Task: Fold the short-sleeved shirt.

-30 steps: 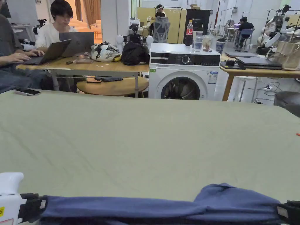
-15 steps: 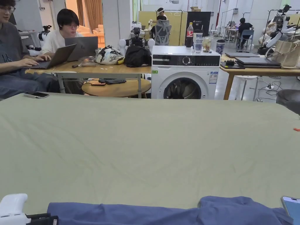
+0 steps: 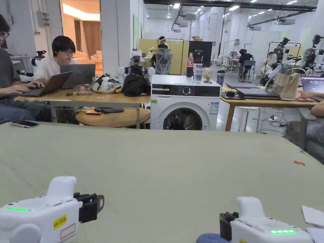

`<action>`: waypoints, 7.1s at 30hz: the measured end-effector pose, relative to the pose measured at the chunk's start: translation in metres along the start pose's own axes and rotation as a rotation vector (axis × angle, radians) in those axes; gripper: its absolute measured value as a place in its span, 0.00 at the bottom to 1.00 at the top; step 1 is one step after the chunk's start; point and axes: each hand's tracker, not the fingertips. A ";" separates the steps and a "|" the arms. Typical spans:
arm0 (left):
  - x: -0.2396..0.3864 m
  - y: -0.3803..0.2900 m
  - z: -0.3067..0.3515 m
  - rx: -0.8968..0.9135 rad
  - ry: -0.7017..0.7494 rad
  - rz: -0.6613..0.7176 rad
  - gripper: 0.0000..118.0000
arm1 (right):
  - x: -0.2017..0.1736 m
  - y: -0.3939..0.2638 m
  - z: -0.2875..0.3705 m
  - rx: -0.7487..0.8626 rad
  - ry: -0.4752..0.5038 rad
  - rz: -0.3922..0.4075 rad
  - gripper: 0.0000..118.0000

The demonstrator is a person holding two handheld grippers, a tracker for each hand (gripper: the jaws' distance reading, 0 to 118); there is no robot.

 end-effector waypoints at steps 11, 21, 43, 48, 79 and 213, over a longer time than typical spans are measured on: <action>-0.080 -0.010 0.049 0.023 -0.143 0.252 0.00 | -0.010 -0.015 0.002 -0.025 0.090 -0.007 0.00; -0.191 -0.086 0.032 -0.253 -0.169 0.530 0.53 | 0.007 -0.035 -0.001 -0.087 0.146 -0.092 0.00; -0.190 -0.005 0.058 -0.007 0.066 0.578 0.09 | 0.027 -0.035 0.014 -0.081 0.154 -0.131 0.00; -0.112 0.031 0.051 -0.071 0.062 0.345 0.09 | 0.024 -0.035 0.006 -0.062 0.175 -0.199 0.00; 0.036 -0.074 -0.109 -0.460 -0.321 0.180 0.02 | 0.010 -0.059 0.017 -0.132 0.190 -0.186 0.00; -0.171 0.082 0.089 0.172 0.531 -0.049 0.46 | -0.224 0.094 -0.116 0.003 0.504 0.154 0.00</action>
